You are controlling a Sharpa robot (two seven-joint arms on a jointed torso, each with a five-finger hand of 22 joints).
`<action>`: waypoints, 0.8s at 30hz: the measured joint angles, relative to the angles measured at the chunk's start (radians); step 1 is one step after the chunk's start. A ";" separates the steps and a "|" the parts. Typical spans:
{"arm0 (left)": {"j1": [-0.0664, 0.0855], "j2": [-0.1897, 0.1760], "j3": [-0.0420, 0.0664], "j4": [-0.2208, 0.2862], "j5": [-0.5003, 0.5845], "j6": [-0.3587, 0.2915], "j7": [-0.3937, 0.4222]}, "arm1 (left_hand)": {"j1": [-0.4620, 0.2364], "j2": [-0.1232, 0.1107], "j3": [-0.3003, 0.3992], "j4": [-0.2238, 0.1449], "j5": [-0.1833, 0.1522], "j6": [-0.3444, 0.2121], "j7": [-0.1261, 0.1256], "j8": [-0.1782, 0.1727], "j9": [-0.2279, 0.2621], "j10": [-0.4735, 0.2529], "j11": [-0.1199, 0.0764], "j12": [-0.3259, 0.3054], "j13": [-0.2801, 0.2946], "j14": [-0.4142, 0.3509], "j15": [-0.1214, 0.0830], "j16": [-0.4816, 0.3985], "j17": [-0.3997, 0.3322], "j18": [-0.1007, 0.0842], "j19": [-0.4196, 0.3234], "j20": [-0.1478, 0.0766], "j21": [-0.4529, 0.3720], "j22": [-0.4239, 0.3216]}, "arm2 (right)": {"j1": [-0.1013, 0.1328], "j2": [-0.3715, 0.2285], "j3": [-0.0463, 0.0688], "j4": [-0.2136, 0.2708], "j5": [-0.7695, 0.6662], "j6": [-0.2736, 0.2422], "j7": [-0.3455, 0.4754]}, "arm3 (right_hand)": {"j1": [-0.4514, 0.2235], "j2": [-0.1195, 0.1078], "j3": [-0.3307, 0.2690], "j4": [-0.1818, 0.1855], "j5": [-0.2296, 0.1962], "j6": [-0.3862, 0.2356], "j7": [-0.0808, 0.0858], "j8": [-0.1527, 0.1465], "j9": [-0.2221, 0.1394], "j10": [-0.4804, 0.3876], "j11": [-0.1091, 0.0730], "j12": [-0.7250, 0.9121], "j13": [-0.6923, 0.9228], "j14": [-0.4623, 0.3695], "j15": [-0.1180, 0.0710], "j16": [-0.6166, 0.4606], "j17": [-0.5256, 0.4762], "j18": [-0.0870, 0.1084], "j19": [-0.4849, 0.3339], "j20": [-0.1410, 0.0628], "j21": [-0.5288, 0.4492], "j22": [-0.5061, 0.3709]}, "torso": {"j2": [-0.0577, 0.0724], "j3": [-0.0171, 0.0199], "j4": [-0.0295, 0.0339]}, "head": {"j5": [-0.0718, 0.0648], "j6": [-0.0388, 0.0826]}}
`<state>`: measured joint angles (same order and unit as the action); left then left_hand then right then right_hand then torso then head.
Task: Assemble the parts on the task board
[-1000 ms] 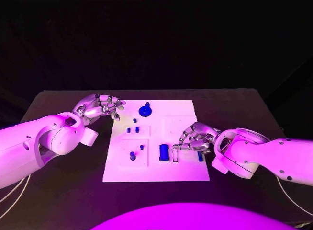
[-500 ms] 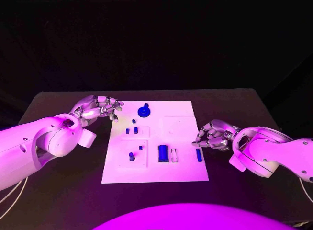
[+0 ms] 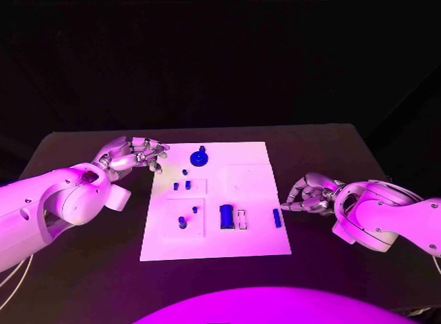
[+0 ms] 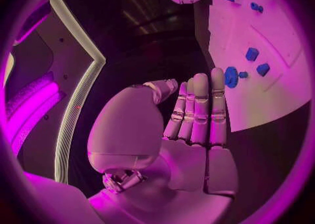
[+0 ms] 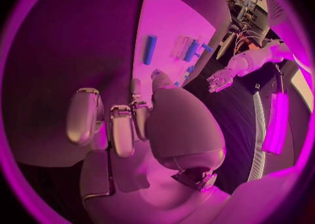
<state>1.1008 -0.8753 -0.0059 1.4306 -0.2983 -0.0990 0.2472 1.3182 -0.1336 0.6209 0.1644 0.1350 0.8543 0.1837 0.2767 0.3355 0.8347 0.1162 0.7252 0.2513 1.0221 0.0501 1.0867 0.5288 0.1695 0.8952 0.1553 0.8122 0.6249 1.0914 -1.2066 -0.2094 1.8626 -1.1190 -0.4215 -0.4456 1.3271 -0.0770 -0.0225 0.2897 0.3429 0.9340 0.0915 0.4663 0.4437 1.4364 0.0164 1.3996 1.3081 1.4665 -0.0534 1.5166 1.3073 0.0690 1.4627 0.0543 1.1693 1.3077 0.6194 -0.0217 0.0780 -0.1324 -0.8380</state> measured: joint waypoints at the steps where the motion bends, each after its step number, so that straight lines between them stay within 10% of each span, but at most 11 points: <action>1: 0.000 0.000 0.000 0.000 0.000 0.000 0.000 | 0.000 0.000 0.000 0.000 0.000 0.000 0.000 0.000 0.000 0.000 0.000 0.000 0.000 0.000 0.000 0.000 0.000 0.000 0.000 0.000 0.000 0.000 | -0.003 0.003 -0.001 0.000 -0.002 0.002 -0.003 | -0.003 0.003 0.000 0.000 0.000 0.000 0.000 0.000 0.000 0.000 0.000 0.000 0.000 0.000 0.000 0.000 0.000 0.000 0.000 0.000 0.001 0.000 | 0.000 0.0000 0.0001 | 0.000 -0.001; 24: 0.000 -0.003 0.000 0.001 0.000 0.000 0.000 | 0.000 0.000 0.000 0.000 0.000 -0.004 -0.004 0.000 -0.001 0.000 0.000 0.000 0.000 0.000 0.000 0.000 0.000 0.000 0.000 0.000 -0.004 -0.001 | -0.036 0.076 -0.003 -0.027 -0.032 0.033 -0.033 | -0.022 -0.005 0.001 0.002 0.000 0.037 -0.012 0.022 0.009 0.013 -0.013 0.009 0.000 0.000 0.000 0.004 0.001 0.000 0.000 0.000 0.018 0.000 | 0.000 0.0007 0.0009 | -0.003 -0.007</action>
<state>1.1007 -0.8786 -0.0059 1.4317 -0.2984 -0.0991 0.2477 1.3182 -0.1336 0.6210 0.1643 0.1350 0.8507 0.1801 0.2767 0.3345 0.8347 0.1162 0.7252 0.2514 1.0221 0.0501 1.0868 0.5288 0.1696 0.8951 0.1553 0.8084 0.6234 1.0552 -1.1307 -0.2128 1.8355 -1.1512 -0.3881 -0.4787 1.3053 -0.0815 -0.0212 0.2912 0.3429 0.9711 0.0797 0.4878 0.4531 1.4491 0.0036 1.4085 1.3078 1.4665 -0.0535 1.5205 1.3081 0.0690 1.4626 0.0542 1.1869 1.3074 0.6196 -0.0210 0.0789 -0.1357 -0.8450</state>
